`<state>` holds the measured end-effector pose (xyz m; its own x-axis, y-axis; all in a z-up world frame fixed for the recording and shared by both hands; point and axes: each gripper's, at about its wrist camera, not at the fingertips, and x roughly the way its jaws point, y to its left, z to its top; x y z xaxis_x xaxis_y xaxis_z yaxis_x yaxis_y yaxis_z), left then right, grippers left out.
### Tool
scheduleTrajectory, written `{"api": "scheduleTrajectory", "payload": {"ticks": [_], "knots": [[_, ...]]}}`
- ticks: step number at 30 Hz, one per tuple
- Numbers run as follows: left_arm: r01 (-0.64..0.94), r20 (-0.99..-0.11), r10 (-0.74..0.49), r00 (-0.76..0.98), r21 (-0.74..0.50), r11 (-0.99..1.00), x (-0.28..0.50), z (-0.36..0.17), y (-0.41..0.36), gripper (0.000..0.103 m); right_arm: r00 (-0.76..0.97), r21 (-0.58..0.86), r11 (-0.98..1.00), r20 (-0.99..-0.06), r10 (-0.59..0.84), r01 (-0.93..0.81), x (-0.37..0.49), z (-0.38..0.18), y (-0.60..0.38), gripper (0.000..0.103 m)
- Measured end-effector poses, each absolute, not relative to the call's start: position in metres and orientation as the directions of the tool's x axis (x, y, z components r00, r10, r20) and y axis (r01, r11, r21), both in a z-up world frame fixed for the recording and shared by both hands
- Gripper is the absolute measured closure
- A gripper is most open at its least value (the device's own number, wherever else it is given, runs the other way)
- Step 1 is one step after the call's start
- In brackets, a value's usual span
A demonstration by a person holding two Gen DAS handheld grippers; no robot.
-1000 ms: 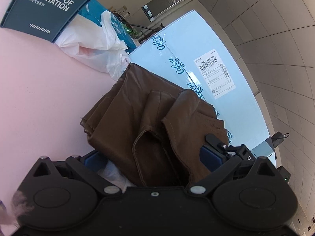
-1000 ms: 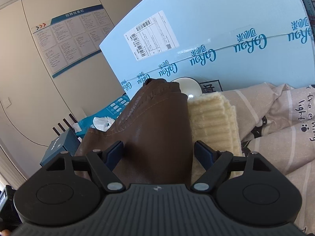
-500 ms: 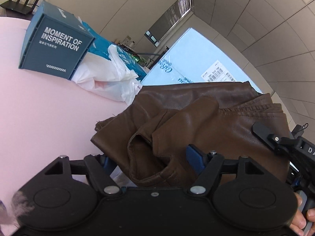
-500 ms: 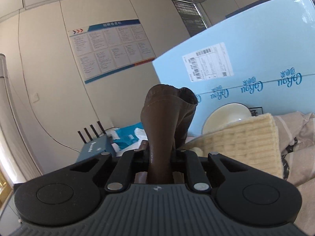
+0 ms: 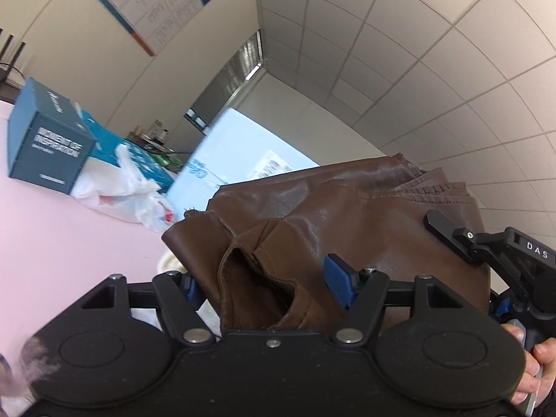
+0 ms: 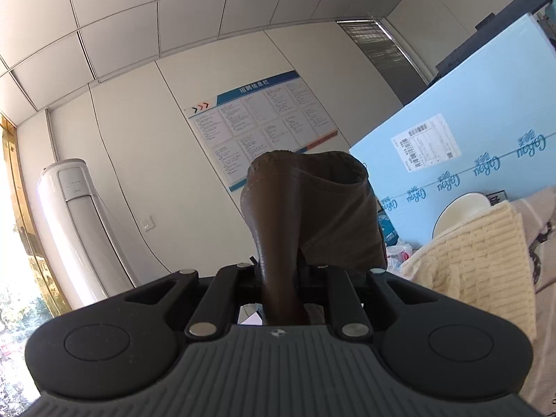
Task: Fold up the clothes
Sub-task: 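Lift the brown jacket with both grippers and carry it onto the bed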
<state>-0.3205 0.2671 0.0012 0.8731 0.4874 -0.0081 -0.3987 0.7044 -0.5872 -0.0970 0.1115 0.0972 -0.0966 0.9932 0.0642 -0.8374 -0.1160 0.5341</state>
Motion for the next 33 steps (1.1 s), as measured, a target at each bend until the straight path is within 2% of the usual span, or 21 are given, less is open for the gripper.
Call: {"api": "scheduleTrajectory", "payload": {"ticks": [7, 10, 13, 18, 19, 21, 24, 26, 28, 29, 31, 33], "knots": [[-0.244, -0.044, 0.266, 0.963, -0.56, 0.792, -0.244, 0.005, 0.219, 0.037, 0.125, 0.571, 0.078, 0.043, 0.991, -0.817, -0.049, 0.083, 0.007, 0.093], [-0.198, -0.088, 0.178, 0.98, -0.546, 0.814, -0.208, 0.005, 0.197, 0.037, 0.207, 0.589, 0.166, 0.003, 0.978, -0.791, -0.021, 0.073, -0.032, 0.093], [-0.196, -0.172, 0.123, 0.977, -0.519, 0.832, -0.175, 0.001, 0.178, 0.036, 0.253, 0.645, 0.225, -0.05, 0.966, -0.73, 0.011, 0.059, -0.059, 0.092], [-0.204, -0.325, 0.046, 0.945, -0.471, 0.858, -0.14, -0.015, 0.155, 0.033, 0.307, 0.719, 0.357, -0.206, 0.929, -0.596, 0.064, 0.013, -0.081, 0.087], [-0.206, -0.341, 0.041, 0.939, -0.464, 0.861, -0.136, -0.017, 0.154, 0.03, 0.321, 0.726, 0.394, -0.248, 0.914, -0.563, 0.073, 0.003, -0.084, 0.085], [-0.208, -0.35, 0.036, 0.936, -0.468, 0.859, -0.135, -0.017, 0.158, 0.017, 0.344, 0.732, 0.464, -0.325, 0.881, -0.498, 0.088, -0.014, -0.089, 0.083], [-0.21, -0.363, 0.035, 0.931, -0.455, 0.866, -0.143, -0.013, 0.161, 0.008, 0.36, 0.725, 0.541, -0.412, 0.837, -0.427, 0.101, -0.03, -0.092, 0.073], [-0.215, -0.373, 0.041, 0.927, -0.439, 0.872, -0.149, -0.009, 0.163, 0.004, 0.38, 0.692, 0.583, -0.448, 0.809, -0.426, 0.099, -0.03, -0.092, 0.058], [-0.223, -0.361, 0.067, 0.93, -0.411, 0.884, -0.156, -0.004, 0.168, 0.0, 0.466, 0.631, 0.638, -0.447, 0.764, -0.44, 0.088, -0.02, -0.096, 0.029], [-0.229, -0.357, 0.081, 0.931, -0.396, 0.889, -0.159, -0.002, 0.171, 0.0, 0.533, 0.591, 0.675, -0.432, 0.727, -0.441, 0.081, -0.014, -0.1, 0.024], [-0.261, -0.371, 0.122, 0.921, -0.352, 0.899, -0.158, 0.0, 0.176, 0.0, 0.657, 0.501, 0.743, -0.382, 0.65, -0.444, 0.065, -0.002, -0.108, 0.02], [-0.293, -0.383, 0.164, 0.909, -0.307, 0.906, -0.157, 0.001, 0.18, 0.0, 0.673, 0.415, 0.743, -0.33, 0.661, -0.526, 0.048, 0.008, -0.108, 0.02]]}}
